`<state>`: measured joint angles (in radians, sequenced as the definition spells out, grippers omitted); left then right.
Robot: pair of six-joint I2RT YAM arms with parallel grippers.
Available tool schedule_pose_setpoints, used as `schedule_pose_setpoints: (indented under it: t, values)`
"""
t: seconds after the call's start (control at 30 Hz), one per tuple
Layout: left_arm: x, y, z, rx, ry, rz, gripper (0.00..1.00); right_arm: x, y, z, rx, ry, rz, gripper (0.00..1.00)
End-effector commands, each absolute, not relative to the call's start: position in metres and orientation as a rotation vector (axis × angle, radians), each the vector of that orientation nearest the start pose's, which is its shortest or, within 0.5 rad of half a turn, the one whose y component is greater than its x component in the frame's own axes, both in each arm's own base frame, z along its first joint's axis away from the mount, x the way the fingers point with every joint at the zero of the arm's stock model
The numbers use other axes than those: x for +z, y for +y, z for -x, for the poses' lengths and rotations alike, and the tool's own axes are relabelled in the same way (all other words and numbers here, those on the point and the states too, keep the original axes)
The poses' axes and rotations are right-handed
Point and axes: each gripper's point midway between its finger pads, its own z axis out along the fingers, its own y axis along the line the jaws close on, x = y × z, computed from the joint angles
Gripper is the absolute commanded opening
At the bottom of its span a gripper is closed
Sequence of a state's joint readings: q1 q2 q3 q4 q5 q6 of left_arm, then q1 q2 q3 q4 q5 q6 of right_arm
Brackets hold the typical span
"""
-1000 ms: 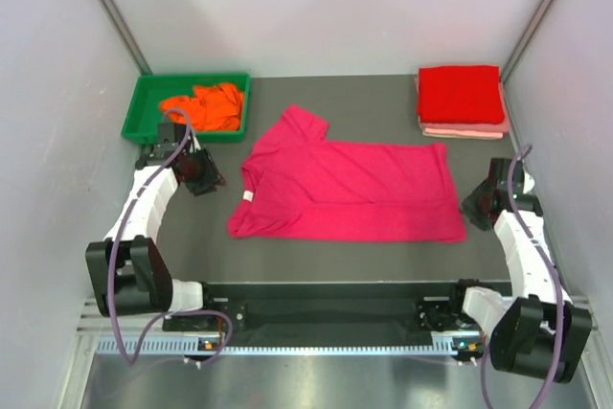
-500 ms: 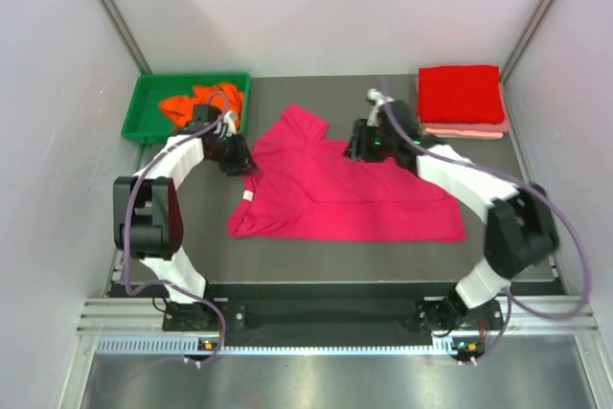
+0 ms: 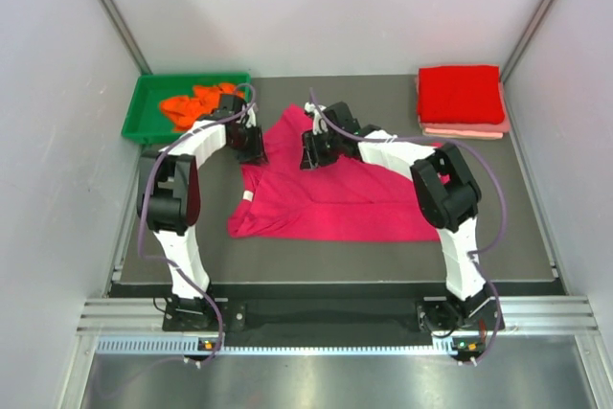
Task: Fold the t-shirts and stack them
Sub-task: Fold the tshirt
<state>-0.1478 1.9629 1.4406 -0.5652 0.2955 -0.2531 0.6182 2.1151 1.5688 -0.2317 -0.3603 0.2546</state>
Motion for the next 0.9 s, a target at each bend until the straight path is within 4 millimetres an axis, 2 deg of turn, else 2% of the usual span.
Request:
schedule_pose_setpoints:
  t: [0.0,0.13,0.27,0.37,0.4,0.5,0.63,0.87]
  values:
    - [0.056,-0.125,-0.432,-0.450,2.676,-0.024,0.35,0.080,0.399,-0.388,0.908,2.296,0.728,0.42]
    - [0.043,-0.131,-0.427,-0.438,2.715,-0.058,0.35,0.064,0.403,-0.383,0.917,2.327,0.724,0.40]
    - [0.041,-0.134,-0.427,-0.445,2.713,-0.074,0.33,0.053,0.402,-0.378,0.935,2.341,0.705,0.40]
    - [0.038,-0.134,-0.427,-0.438,2.724,-0.077,0.22,0.046,0.406,-0.372,0.969,2.351,0.710,0.40]
    - [0.037,-0.136,-0.427,-0.449,2.726,-0.084,0.14,0.044,0.407,-0.370,0.973,2.359,0.708,0.39]
    - [0.039,-0.139,-0.429,-0.457,2.717,-0.093,0.00,0.041,0.408,-0.366,0.978,2.359,0.697,0.38]
    - [0.050,-0.144,-0.438,-0.465,2.681,-0.117,0.00,0.044,0.408,-0.367,0.975,2.349,0.683,0.31]
    - [0.053,-0.153,-0.446,-0.509,2.662,-0.141,0.00,0.043,0.413,-0.365,1.009,2.360,0.661,0.34]
